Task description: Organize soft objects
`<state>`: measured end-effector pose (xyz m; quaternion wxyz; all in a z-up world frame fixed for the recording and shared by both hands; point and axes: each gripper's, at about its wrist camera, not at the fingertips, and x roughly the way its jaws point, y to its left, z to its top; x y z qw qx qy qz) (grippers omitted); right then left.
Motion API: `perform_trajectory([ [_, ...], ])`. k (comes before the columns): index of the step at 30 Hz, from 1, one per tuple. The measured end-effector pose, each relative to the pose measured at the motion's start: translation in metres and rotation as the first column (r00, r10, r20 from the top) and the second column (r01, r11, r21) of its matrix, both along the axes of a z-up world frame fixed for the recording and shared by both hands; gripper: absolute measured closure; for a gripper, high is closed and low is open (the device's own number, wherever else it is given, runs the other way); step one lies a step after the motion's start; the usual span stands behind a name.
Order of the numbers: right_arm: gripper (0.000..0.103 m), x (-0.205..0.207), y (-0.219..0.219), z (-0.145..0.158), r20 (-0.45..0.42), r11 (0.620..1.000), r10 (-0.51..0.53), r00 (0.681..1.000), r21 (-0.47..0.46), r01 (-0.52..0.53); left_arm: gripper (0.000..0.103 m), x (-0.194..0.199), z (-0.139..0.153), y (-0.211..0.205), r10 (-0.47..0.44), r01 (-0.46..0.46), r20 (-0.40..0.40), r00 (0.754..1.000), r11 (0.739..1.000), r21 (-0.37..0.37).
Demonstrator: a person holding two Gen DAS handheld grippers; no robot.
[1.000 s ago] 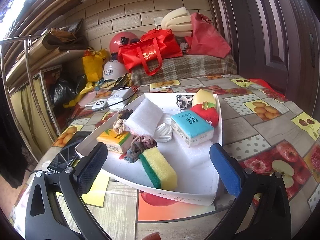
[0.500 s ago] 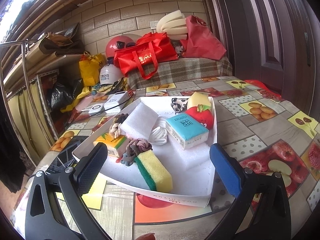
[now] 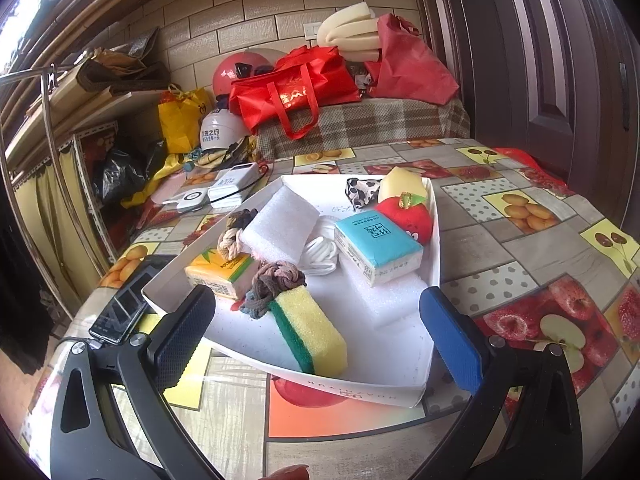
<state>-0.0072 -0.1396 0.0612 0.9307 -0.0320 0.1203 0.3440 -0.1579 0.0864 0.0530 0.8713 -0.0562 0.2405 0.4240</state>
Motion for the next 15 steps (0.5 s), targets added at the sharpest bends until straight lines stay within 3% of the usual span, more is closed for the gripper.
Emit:
perform_trajectory([
  [8,0.0,0.001,0.001,-0.002,-0.01,1.0,0.0,1.0,0.0,0.0,0.0,-0.004,0.011,0.006,-0.01,0.012,0.03,1.0,0.997,-0.082],
  [15,0.0,-0.003,-0.001,-0.005,-0.022,1.0,-0.001,1.0,0.005,0.001,0.0,-0.006,0.02,0.004,-0.019,0.023,0.038,0.999,0.995,-0.098],
])
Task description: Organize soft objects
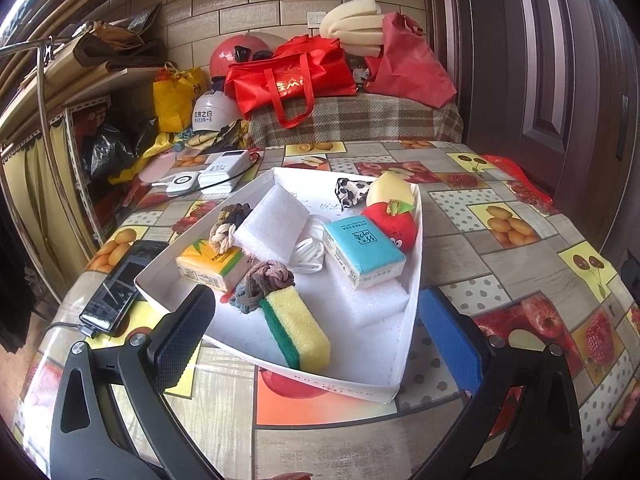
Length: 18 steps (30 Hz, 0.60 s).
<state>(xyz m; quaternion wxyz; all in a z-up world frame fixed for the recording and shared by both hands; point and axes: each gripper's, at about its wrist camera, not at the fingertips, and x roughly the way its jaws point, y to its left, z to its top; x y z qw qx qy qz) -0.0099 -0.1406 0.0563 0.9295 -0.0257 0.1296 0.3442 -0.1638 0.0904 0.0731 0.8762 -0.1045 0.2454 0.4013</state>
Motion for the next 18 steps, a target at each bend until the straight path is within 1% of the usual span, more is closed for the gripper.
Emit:
perform_trajectory([
  [6,0.0,-0.001,-0.002,-0.001,-0.007,1.0,0.0,1.0,0.005,0.0,0.0,-0.001,0.005,-0.004,-0.005,0.005,-0.002,1.0,1.0,-0.001],
  [12,0.0,-0.001,-0.003,-0.001,-0.009,1.0,0.0,1.0,0.006,0.0,0.0,-0.003,0.006,0.003,0.004,-0.004,-0.001,1.0,0.999,-0.051],
  [18,0.0,0.0,-0.002,0.0,-0.012,1.0,0.001,1.0,0.006,-0.001,0.0,-0.004,0.004,0.008,0.014,-0.015,-0.007,1.0,0.998,-0.064],
])
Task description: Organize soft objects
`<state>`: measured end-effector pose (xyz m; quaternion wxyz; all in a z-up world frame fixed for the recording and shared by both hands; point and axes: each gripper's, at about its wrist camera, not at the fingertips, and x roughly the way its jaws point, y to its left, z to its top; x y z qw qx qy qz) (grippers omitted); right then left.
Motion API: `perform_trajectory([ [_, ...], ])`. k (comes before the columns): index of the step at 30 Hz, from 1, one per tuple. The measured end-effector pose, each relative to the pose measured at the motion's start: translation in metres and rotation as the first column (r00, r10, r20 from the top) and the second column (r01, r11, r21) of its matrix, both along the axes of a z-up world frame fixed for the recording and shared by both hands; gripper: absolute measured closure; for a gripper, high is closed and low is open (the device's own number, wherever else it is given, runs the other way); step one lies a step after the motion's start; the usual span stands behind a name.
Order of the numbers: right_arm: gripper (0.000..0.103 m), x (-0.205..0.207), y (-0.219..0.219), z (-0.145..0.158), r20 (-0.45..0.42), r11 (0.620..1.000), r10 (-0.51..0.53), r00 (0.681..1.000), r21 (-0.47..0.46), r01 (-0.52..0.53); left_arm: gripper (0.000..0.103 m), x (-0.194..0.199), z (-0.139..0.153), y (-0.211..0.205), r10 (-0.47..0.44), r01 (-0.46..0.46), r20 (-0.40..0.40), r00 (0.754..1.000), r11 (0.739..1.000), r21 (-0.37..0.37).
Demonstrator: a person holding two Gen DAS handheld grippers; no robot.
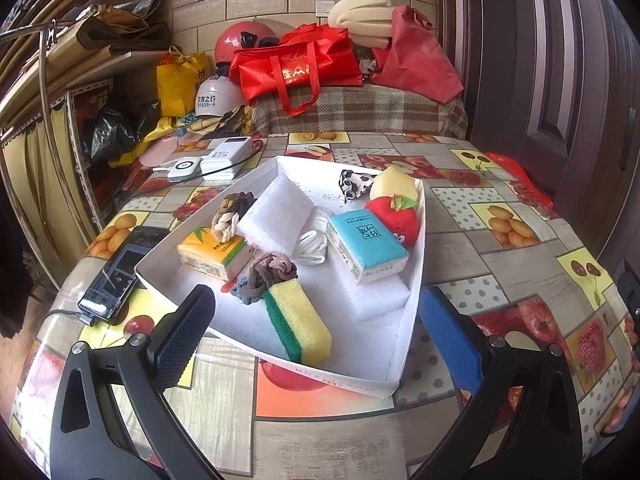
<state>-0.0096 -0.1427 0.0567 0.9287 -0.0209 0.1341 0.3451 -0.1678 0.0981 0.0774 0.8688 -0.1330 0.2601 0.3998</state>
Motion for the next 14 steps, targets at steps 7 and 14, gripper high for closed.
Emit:
perform_trajectory([
  [7,0.0,0.0008,-0.0001,0.0003,-0.001,1.0,0.0,1.0,0.0,0.0,0.0,-0.0001,-0.0003,0.0002,0.0,0.0,0.0,1.0,1.0,-0.003],
  [14,0.0,0.0012,-0.0003,0.0005,-0.003,1.0,-0.001,1.0,0.001,0.001,0.0,-0.0001,-0.0021,0.0006,0.001,-0.001,0.004,1.0,1.0,-0.001],
])
